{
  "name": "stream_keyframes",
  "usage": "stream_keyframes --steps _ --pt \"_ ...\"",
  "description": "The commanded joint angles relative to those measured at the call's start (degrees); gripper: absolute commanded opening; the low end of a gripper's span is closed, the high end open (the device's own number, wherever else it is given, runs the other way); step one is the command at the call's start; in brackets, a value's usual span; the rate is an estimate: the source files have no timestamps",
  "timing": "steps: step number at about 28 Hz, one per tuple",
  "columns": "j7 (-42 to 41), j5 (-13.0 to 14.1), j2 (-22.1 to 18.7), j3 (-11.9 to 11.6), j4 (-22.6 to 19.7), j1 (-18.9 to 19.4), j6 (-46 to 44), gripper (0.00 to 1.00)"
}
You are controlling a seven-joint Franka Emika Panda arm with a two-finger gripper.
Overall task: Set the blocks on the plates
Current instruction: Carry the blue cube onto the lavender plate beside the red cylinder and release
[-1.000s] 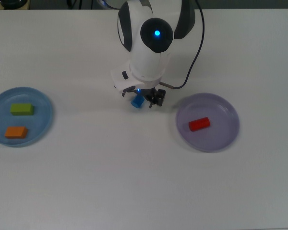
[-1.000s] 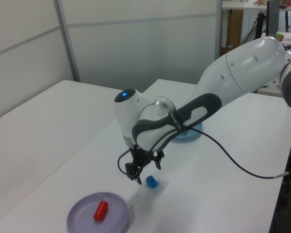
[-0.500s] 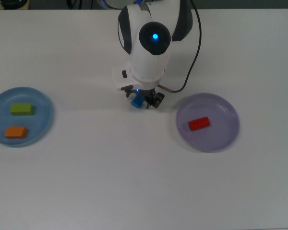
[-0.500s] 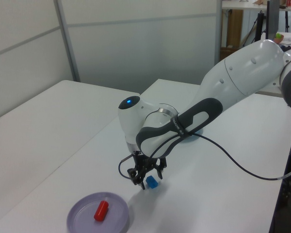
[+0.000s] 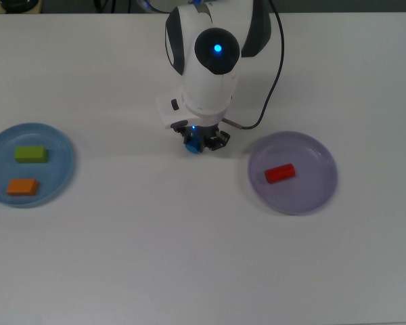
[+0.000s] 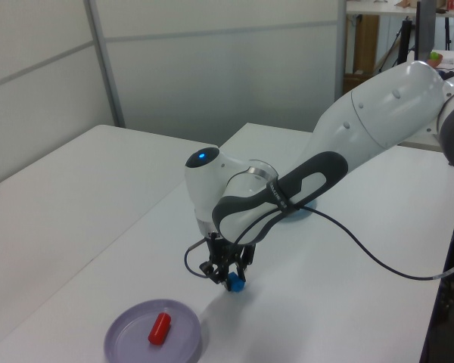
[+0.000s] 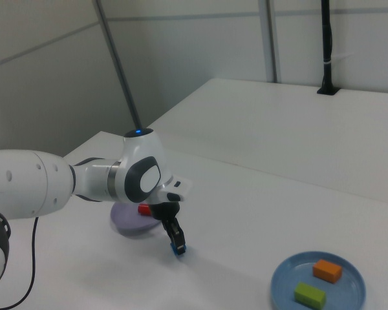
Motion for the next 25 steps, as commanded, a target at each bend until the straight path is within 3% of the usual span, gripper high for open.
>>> stream_keyframes --steps 1,6,14,19,25 --pt "-5.4 0.89 -3.68 -0.13 -0.16 -0.74 -0.81 0.03" --pt "-7.52 1.07 -3.77 0.66 3.88 0.58 -2.74 0.03" --pt "-7.26 0.19 -0.53 1.72 7.48 8.47 -1.08 0.07" --pt "-7.08 -0.6 1.15 1.72 7.58 11.82 1.56 0.09" --pt "-6.03 -4.02 6.5 1.63 9.24 14.55 3.76 0.26"
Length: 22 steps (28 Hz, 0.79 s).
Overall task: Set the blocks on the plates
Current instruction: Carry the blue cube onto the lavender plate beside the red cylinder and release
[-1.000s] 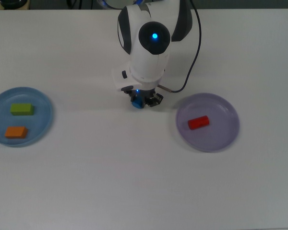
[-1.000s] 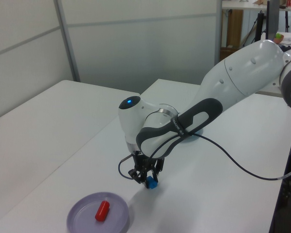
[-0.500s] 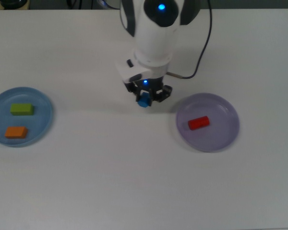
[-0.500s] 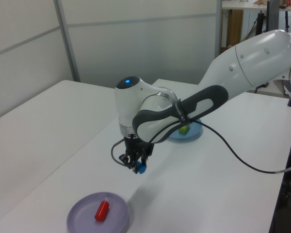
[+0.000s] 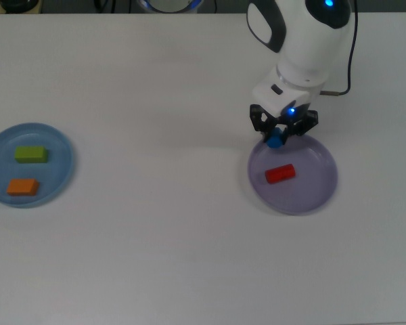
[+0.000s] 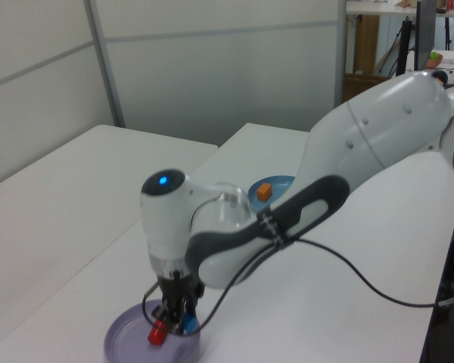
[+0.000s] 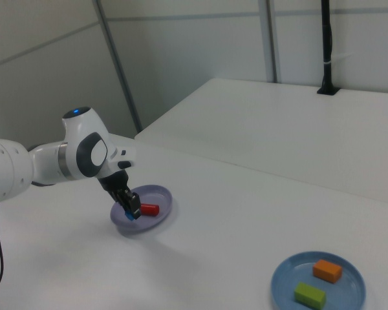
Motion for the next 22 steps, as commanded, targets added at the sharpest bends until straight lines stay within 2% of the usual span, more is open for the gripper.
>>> stream_keyframes --steps 1,4,5,6,8,9,10,16,22 --pt "1.02 -2.79 5.26 -0.62 3.07 1.34 1.8 0.26" --pt "2.78 -3.49 6.58 -0.62 4.56 1.34 1.89 0.28" --pt "2.87 -3.49 6.59 -0.62 5.09 1.34 1.89 0.45" --pt "2.79 -3.41 6.5 -0.62 5.09 1.25 1.89 0.54" --pt "2.7 -3.23 6.32 -0.71 5.09 1.25 1.8 0.62" --pt "2.78 -2.97 6.23 -0.62 5.09 1.25 1.8 0.76" --pt "3.13 -2.62 6.15 -0.62 5.09 1.25 1.8 1.0" --pt "3.05 -2.35 4.3 -0.62 5.18 1.25 1.18 1.0" --pt "2.52 -2.0 -0.87 -1.14 5.18 -0.41 -3.11 1.0"
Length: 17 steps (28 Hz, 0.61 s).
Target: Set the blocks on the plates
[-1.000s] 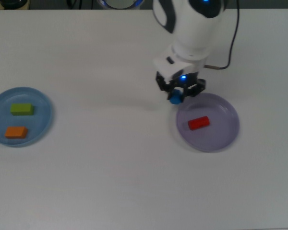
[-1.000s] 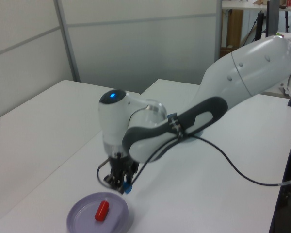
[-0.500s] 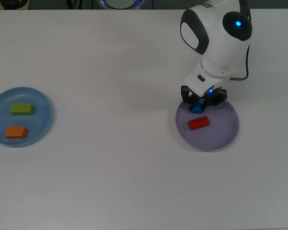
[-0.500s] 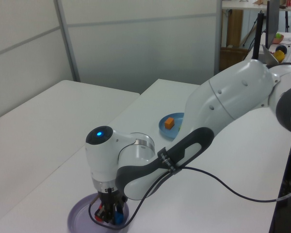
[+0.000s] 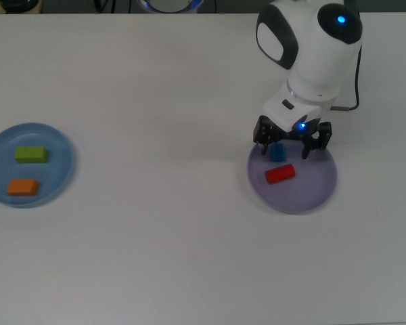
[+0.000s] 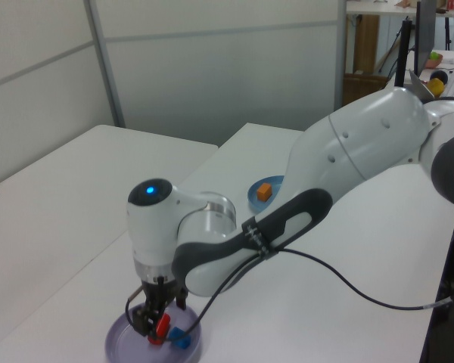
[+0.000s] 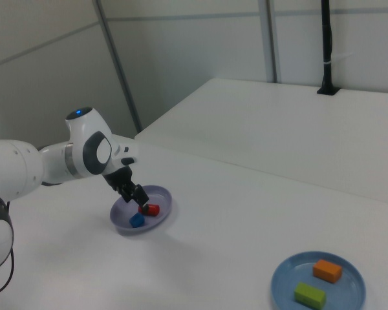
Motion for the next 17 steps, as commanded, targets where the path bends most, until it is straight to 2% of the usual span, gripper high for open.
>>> stream_keyframes --steps 1,9,11,15,16,17 --pt "0.5 0.43 -5.59 -0.75 -0.85 -1.73 -4.49 1.0" --pt "-4.06 0.51 -12.97 -0.84 -0.85 -6.65 -16.87 1.0" --pt "-8.36 1.74 -15.52 -0.92 -0.85 -9.02 -21.79 1.0" --pt "-14.6 6.3 -19.47 -1.19 -0.93 -13.15 -25.32 1.0" --pt "-17.66 8.58 -21.22 -2.23 -1.02 -14.55 -26.45 1.0" --pt "-19.17 9.3 -22.02 -3.11 -1.11 -14.83 -27.16 1.0"
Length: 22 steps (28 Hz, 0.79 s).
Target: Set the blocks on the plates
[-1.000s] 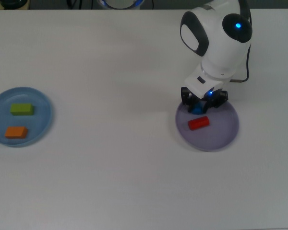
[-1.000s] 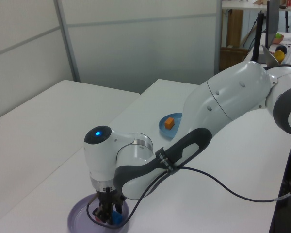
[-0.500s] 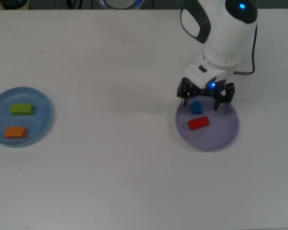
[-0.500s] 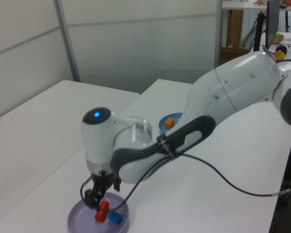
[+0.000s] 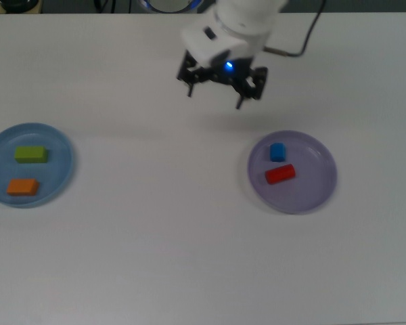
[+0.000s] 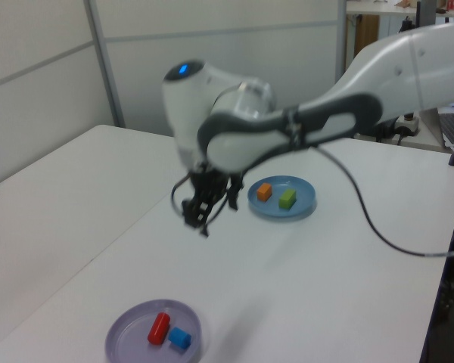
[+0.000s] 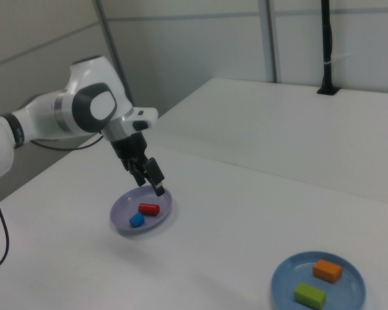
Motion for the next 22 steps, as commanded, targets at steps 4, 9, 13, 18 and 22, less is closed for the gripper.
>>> stream_keyframes --steps 4,9,13,18,22 --pt "-14.51 6.61 -8.69 -6.08 -1.9 -3.43 -6.03 1.0" --pt "-19.7 7.75 -11.69 -8.2 -4.36 -4.74 -5.59 1.0" --pt "-23.76 8.55 -12.92 -9.17 -5.6 -4.83 -5.24 1.0" --pt "-23.94 8.55 -13.54 -10.4 -5.51 -4.92 -2.87 1.0" --pt "-23.67 8.63 -13.1 -10.4 -5.34 -4.92 -3.13 1.0"
